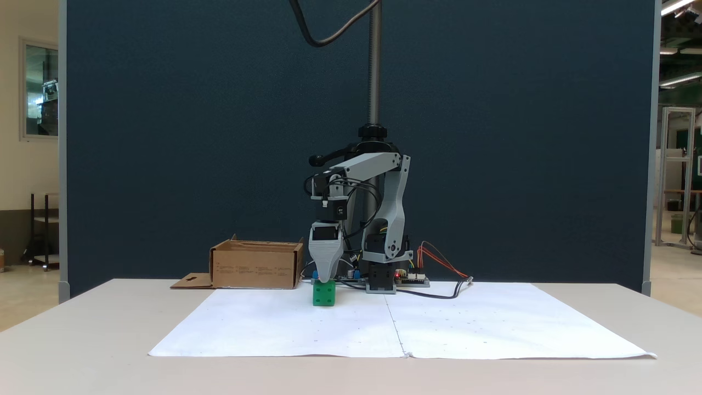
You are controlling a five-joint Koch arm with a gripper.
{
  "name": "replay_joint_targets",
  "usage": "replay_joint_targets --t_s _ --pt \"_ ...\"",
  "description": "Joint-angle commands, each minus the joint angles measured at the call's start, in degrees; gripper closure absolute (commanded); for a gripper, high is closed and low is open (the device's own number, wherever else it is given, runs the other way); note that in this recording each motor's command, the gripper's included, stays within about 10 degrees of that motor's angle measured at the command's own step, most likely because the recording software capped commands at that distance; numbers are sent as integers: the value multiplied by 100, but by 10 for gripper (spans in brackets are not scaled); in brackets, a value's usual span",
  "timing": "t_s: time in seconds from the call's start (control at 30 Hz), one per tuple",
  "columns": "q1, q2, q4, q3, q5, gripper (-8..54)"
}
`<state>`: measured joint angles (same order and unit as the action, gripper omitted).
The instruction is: Grasp a green dice and put it in the bin.
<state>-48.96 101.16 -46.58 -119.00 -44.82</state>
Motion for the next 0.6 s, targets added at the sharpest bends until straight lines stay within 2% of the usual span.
replay_joint_targets --t_s 0.0,0.57 --pt "-26 62 176 26 114 -4" --pt "-26 -308 501 -220 18 -4"
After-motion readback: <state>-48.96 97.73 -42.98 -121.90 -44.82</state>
